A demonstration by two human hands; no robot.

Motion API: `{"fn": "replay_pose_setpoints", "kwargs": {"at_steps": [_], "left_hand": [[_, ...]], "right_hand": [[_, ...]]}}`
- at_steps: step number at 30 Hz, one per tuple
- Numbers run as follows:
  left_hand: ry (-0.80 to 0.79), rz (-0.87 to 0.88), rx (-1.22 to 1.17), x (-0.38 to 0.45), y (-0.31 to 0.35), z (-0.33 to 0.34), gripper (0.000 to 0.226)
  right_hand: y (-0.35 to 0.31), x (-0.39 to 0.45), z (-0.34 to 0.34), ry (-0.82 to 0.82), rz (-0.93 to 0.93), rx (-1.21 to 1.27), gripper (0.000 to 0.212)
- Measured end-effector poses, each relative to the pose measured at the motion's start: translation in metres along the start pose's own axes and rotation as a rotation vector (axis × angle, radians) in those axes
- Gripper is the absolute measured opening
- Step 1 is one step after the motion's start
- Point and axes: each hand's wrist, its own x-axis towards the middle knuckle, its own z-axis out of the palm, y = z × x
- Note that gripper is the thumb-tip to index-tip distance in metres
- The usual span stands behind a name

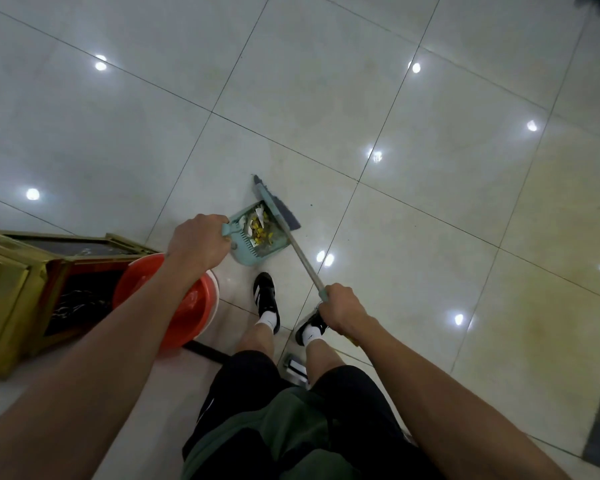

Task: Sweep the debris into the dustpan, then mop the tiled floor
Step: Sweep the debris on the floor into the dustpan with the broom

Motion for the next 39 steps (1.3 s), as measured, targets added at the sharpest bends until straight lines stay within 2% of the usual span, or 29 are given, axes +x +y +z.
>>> {"fn": "replay_pose_setpoints", "kwargs": {"at_steps": [5,9,14,18,22,26,30,39], "left_hand": [[0.016,0.019,-0.008,0.002,0.009,-0.007,0.013],[0.017,0.024,0.012,0.002,0.012,-0.014,0.010],[-0.015,0.040,0.031,-0.003,0.005,-0.010,0.011],[-0.031,0.033,0.049,0.000,-0.009,-0.010,0.017],[-0.018,-0.001,0.057,0.004,-0.020,-0.010,0.018],[-0.029,0.013,0.073,0.005,-0.026,-0.009,0.014],[0.003,0.040,0.052,0.005,-0.027,-0.009,0.006],[-0.006,-0.004,0.021,0.009,-0.024,-0.016,0.011]], "right_hand": [[0.017,-0.018,0.000,0.013,0.025,0.228,0.028],[0.030,-0.030,-0.006,0.058,0.024,0.296,0.031],[0.044,-0.035,-0.011,0.164,0.027,0.233,0.028],[0.051,-0.031,-0.016,0.207,0.072,0.054,0.019],[0.053,-0.020,-0.021,0.221,0.115,-0.050,0.026],[0.044,-0.010,-0.018,0.182,0.134,-0.103,0.031],[0.025,-0.010,-0.004,0.114,0.115,-0.097,0.023],[-0.010,-0.028,0.013,0.004,0.063,0.206,0.023]]}}
